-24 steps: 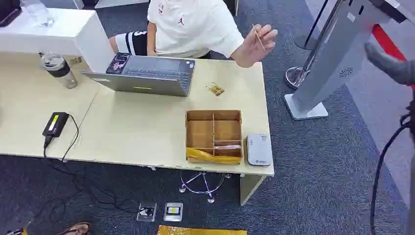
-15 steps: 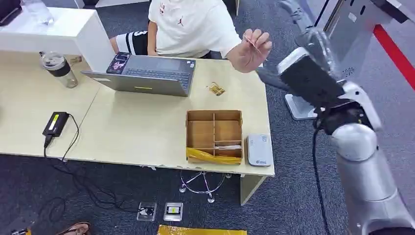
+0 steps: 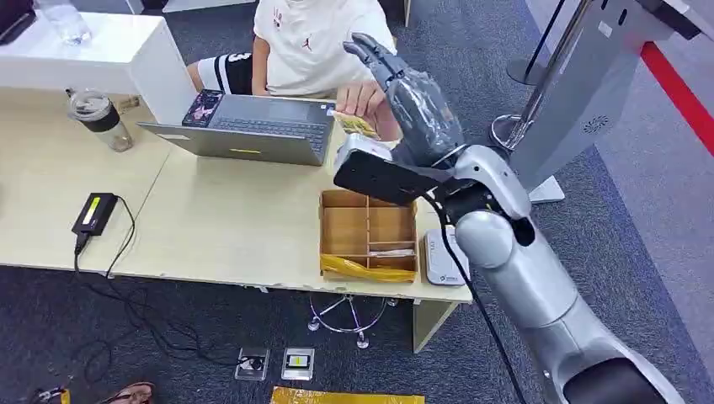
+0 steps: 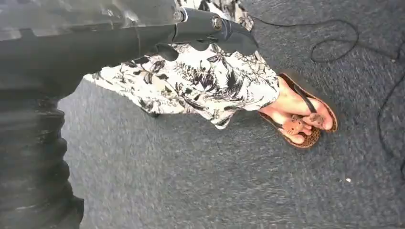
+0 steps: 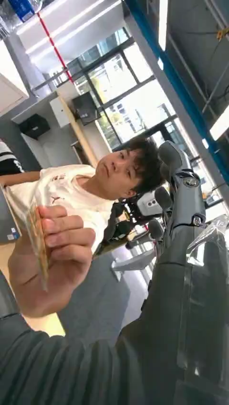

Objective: Pass the card to the sensor for recognition and then transmit it.

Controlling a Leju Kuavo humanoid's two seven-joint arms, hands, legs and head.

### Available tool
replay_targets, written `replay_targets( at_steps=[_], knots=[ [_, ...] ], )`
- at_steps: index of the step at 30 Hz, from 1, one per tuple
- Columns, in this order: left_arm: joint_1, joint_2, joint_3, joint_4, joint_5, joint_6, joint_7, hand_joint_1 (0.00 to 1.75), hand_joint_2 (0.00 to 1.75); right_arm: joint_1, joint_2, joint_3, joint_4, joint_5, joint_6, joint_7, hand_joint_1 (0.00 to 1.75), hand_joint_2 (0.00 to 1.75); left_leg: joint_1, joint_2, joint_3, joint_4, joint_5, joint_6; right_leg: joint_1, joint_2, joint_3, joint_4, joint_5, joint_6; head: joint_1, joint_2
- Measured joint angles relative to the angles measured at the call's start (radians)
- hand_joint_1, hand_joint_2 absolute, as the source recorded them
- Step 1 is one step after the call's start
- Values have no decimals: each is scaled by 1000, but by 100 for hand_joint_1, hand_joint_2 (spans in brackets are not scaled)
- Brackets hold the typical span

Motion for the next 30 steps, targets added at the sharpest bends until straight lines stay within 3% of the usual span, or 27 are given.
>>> replay_targets(
  at_steps=[2, 6, 14, 23, 24, 25, 27, 30],
  knots=[
    [-1, -5, 0, 0, -16, 3, -7, 0, 175, -23, 51, 30, 87, 34, -50, -14, 0, 175, 0, 1, 1, 0, 0, 0, 0, 2, 0, 0, 0, 0, 0, 0],
    [4, -13, 0, 0, -23, 33, -10, 0, 175, -37, 110, 67, 194, 61, -77, -13, 0, 175, 0, 0, 0, 0, 0, 0, 1, 0, 0, 0, 0, 0, 0, 0],
    [8, -17, 1, 0, -38, 41, -10, 0, 175, -46, 156, 98, 295, 77, -86, -7, 0, 175, 0, 0, 0, 0, 0, 0, 0, 1, 0, -1, 0, 0, 0, 0],
    [23, -17, 3, 0, -59, 53, -10, 0, 175, -46, 169, 117, 327, 91, -81, 6, 0, 175, 0, 0, 1, 0, 0, 0, 1, 1, -1, -1, 0, 0, 0, 0],
    [25, -17, 3, 0, -59, 53, -10, 0, 175, -46, 169, 119, 329, 91, -80, 7, 84, 175, 0, 0, 1, 0, 0, 0, 1, 1, -1, -1, 0, 0, 0, 0],
    [26, -17, 3, 0, -59, 53, -10, 0, 175, -46, 169, 119, 330, 92, -80, 7, 154, 175, 0, 0, 0, 0, 0, 0, 1, 1, -1, -1, 0, 0, 0, 0],
    [28, -17, 3, 0, -61, 54, -11, 0, 175, -46, 170, 122, 334, 93, -80, 8, 152, 175, 0, 0, 0, 0, 0, 0, 1, 1, -1, -1, 0, 0, 0, 0],
    [29, -17, 5, 0, -74, 56, -17, 0, 175, -46, 170, 128, 339, 93, -83, 8, 171, 175, 0, 0, 1, 0, 0, 0, 1, 1, -1, -1, 0, 0, 0, 0]
  ],
)
